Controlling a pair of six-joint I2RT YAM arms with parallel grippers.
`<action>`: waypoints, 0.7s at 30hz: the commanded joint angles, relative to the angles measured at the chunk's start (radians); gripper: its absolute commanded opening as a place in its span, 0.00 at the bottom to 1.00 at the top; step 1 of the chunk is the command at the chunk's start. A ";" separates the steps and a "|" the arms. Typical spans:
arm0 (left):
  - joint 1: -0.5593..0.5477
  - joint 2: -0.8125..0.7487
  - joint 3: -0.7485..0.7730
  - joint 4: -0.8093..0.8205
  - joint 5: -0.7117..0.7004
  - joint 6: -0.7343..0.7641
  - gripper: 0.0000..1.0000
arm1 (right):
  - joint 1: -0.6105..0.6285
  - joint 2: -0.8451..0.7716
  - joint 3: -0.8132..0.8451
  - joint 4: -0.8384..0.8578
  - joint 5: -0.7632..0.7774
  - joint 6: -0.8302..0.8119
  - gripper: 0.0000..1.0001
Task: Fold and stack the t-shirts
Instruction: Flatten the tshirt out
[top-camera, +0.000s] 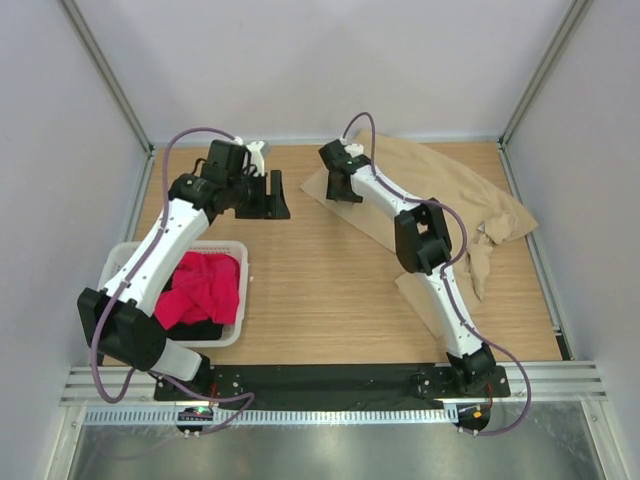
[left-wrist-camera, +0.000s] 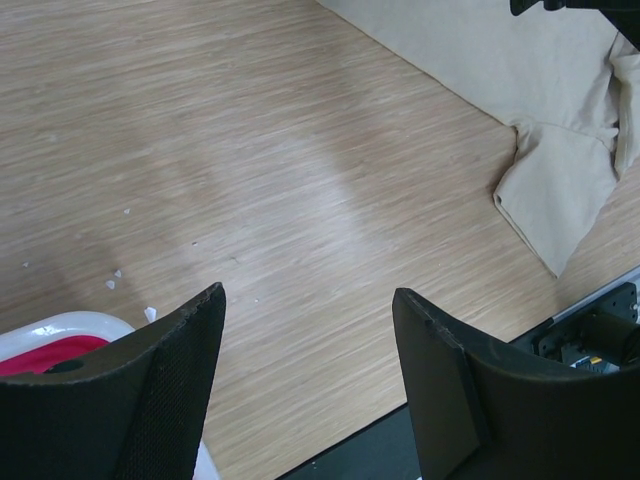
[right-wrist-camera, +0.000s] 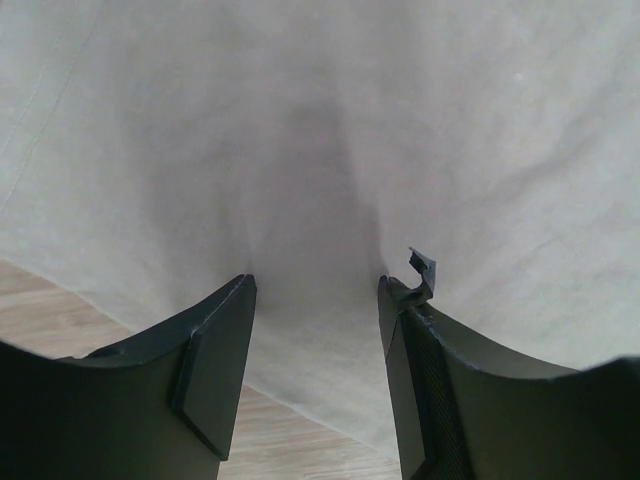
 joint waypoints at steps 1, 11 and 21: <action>0.004 0.001 0.009 0.019 0.026 0.006 0.69 | 0.032 -0.048 -0.072 0.004 -0.111 -0.121 0.59; 0.001 0.080 0.031 -0.022 0.040 -0.128 0.66 | 0.090 -0.569 -0.692 0.085 -0.286 -0.172 0.59; -0.128 0.276 -0.056 -0.037 -0.072 -0.246 0.57 | -0.051 -1.065 -0.947 -0.111 -0.134 -0.090 0.75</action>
